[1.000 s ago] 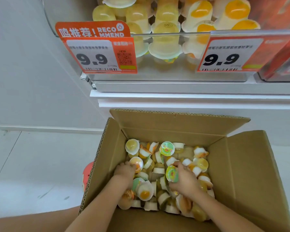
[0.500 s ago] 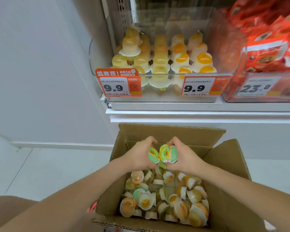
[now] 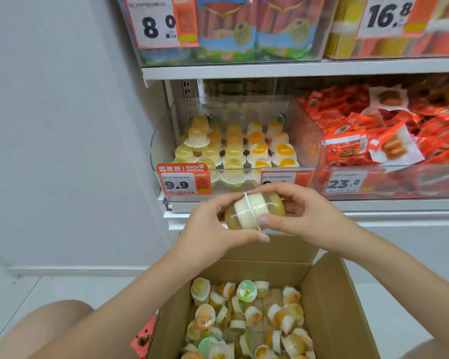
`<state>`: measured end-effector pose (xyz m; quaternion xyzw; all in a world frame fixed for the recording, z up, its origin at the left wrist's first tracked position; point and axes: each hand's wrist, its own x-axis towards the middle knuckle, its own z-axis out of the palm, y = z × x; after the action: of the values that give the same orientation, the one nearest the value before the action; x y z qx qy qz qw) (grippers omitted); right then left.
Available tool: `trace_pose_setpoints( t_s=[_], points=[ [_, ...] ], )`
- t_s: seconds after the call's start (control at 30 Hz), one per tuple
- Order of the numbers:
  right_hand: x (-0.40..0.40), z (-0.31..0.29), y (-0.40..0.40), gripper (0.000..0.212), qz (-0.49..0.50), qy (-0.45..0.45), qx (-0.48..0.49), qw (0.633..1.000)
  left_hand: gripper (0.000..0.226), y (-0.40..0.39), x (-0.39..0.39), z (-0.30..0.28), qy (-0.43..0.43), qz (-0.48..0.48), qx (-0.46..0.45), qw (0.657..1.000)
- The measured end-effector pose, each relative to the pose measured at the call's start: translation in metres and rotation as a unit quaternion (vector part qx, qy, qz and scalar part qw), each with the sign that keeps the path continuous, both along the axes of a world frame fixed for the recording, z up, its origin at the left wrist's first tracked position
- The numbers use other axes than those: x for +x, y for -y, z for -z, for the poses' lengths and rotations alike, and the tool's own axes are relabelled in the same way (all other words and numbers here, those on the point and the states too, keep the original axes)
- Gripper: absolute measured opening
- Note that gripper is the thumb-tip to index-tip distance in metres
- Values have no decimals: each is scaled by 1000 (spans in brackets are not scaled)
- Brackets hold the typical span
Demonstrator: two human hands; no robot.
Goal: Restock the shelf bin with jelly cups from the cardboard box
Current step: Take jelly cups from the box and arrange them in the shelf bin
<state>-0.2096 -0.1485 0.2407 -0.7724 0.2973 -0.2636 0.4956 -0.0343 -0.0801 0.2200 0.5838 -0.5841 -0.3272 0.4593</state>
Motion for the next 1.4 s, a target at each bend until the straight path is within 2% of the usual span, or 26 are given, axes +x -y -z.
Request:
trace_pose_setpoints(
  t_s=[0.1,0.23,0.33,0.43,0.57,0.63,0.67,0.73,0.77,0.83,0.97,1.1,1.27,1.4],
  points=[
    [0,5,2,56,25,-10,44,999,73,-2,-2,2,14,-21,-25,999],
    [3,9,2,44,-6,7,122,992,86,0,0,5,72,-46,-42,995],
    [10,14,-1,47,-16,38,206,978,81,3,2,9,120,-57,-56,989],
    [19,14,1,50,12,56,195,979,75,6,5,9,197,-54,-79,976],
    [36,7,10,63,52,110,207,971,83,12,11,0,226,-63,-80,969],
    [51,-6,24,76,90,122,175,973,73,17,24,-4,243,-90,-36,965],
    [61,-14,34,78,117,117,134,977,56,19,34,-5,238,-108,-15,965],
    [86,-30,60,74,169,65,17,983,22,24,59,-5,233,-143,45,961],
    [101,-36,73,70,180,29,-31,983,16,26,72,-4,258,-149,86,951],
    [133,-37,97,65,169,-34,-85,981,15,30,92,-3,320,-147,144,925],
    [178,-14,118,67,135,-102,-155,973,25,44,113,-5,364,-177,126,906],
    [192,-1,122,63,149,-80,-185,968,28,52,113,-7,354,-185,129,908],
    [192,11,128,67,123,-139,-208,960,39,53,112,-6,348,-178,139,910],
    [191,15,125,57,113,-135,-228,958,41,50,110,-3,345,-173,132,913]
  ],
)
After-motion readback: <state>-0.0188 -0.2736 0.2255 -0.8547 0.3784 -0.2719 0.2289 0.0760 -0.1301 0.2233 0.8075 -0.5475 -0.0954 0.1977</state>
